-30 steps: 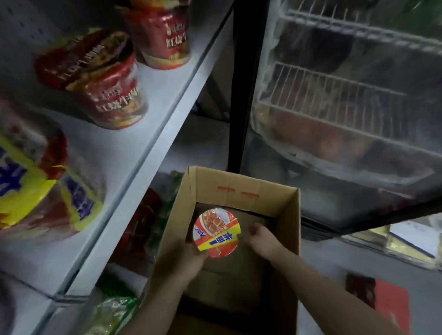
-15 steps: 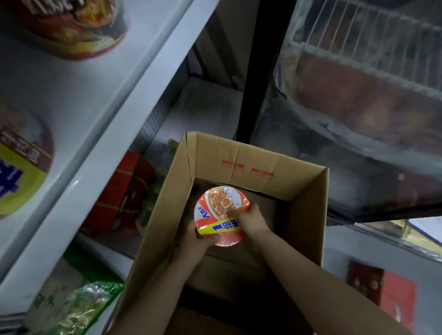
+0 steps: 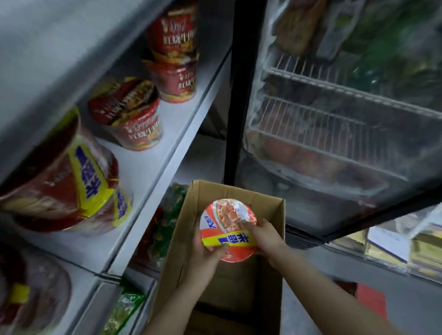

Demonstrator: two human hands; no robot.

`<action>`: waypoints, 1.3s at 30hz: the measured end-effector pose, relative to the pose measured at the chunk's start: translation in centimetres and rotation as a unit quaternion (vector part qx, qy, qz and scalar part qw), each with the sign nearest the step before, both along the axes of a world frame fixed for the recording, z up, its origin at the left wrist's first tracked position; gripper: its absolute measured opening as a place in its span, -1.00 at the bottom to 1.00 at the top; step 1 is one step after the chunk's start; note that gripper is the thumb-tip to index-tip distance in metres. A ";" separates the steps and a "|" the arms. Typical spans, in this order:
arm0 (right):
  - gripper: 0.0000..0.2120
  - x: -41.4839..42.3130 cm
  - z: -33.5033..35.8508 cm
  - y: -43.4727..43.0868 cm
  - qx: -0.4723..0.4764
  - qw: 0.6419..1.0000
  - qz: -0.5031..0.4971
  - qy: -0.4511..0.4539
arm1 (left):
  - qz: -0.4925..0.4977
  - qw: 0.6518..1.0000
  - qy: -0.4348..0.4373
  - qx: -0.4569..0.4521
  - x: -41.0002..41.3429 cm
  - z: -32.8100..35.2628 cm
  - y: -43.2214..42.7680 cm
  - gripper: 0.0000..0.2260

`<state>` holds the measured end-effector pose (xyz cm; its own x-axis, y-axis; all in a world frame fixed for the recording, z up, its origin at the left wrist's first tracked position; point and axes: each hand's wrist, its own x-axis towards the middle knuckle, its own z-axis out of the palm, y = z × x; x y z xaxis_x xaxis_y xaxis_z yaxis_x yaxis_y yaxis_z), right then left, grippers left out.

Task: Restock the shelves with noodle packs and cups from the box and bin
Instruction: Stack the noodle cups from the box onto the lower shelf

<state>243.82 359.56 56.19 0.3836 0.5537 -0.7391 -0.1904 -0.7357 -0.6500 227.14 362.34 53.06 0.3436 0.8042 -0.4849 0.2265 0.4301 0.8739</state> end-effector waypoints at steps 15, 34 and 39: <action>-0.78 -1.7 12.9 -9.5 0.199 0.974 -0.074 -0.083 | -0.104 0.992 -0.066 0.014 -0.6 14.9 0.5 -0.58; -0.34 -4.2 17.5 -22.6 0.235 0.923 0.064 0.297 | -0.053 0.990 -0.105 -0.074 -8.0 22.4 -17.5 -0.65; -0.22 -8.5 18.9 -24.8 0.209 0.918 0.157 0.297 | 0.037 0.994 -0.098 -0.037 -13.1 23.4 -23.8 -0.35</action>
<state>235.27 334.71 75.10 -0.2461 0.8507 -0.4645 -0.4232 -0.5255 -0.7381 214.02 338.52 76.44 0.3781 0.7956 -0.4734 0.0209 0.5039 0.8635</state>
